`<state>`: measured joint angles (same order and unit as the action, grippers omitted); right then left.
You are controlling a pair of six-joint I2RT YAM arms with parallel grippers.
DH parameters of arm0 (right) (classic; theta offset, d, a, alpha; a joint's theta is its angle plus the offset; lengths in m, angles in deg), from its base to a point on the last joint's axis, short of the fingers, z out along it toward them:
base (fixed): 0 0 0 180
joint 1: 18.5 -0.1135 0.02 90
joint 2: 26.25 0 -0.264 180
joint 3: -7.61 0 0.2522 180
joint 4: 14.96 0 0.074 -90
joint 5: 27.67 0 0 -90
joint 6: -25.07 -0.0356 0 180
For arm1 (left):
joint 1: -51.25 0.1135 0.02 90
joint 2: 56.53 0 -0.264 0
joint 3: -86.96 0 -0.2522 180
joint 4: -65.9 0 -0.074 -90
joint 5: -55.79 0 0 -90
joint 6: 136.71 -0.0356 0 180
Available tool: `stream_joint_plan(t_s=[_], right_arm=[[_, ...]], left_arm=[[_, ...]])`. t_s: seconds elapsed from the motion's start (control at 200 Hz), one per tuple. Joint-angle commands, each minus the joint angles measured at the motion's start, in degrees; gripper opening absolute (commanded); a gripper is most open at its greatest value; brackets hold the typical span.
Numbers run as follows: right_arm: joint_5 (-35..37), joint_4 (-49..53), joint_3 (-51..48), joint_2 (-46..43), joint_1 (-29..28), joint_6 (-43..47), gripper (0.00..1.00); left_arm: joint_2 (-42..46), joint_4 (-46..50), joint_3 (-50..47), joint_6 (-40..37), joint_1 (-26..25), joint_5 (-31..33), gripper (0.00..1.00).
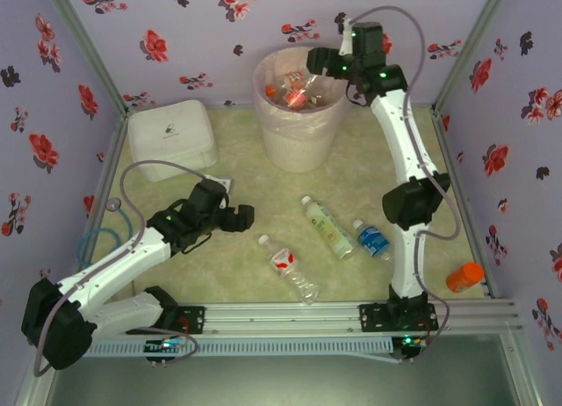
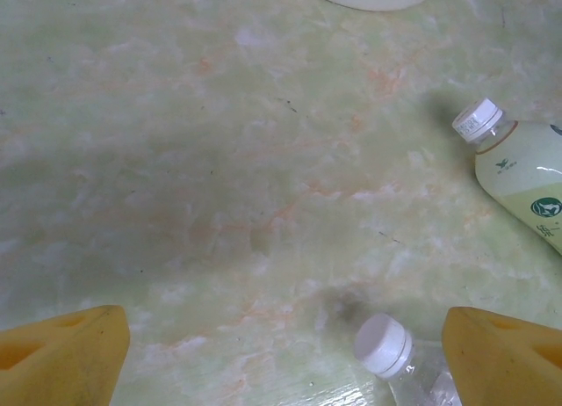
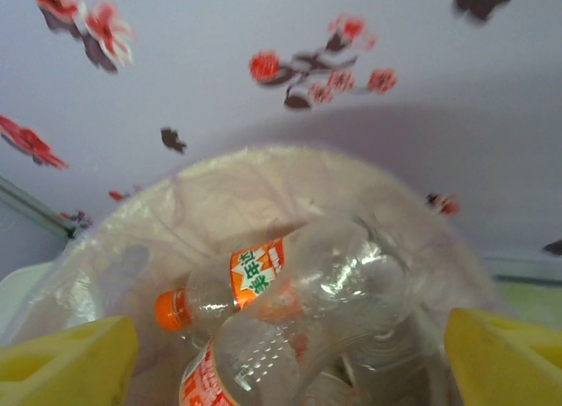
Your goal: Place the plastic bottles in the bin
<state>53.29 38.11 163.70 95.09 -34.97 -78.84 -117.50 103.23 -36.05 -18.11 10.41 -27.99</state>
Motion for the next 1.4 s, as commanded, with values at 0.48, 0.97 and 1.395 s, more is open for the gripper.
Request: stream_joint_plan(t_s=[0.48,0.97,1.395], right_arm=[[4.22,-1.70,-20.00,-18.27,0.93,2.40,0.71],[7.95,-6.55,-51.21,-41.29,4.31,0.30,0.99],[0.82,-10.01,-56.19,-44.04,5.98,-0.06,0.99]], left_arm=[[-0.76,3.33,1.91,3.94,-0.69,-5.34,0.97],[-12.01,16.63,11.54,53.61,-22.59,-0.98,1.00],[-28.36,2.48,12.39,62.68,-30.95,-4.11,1.00]])
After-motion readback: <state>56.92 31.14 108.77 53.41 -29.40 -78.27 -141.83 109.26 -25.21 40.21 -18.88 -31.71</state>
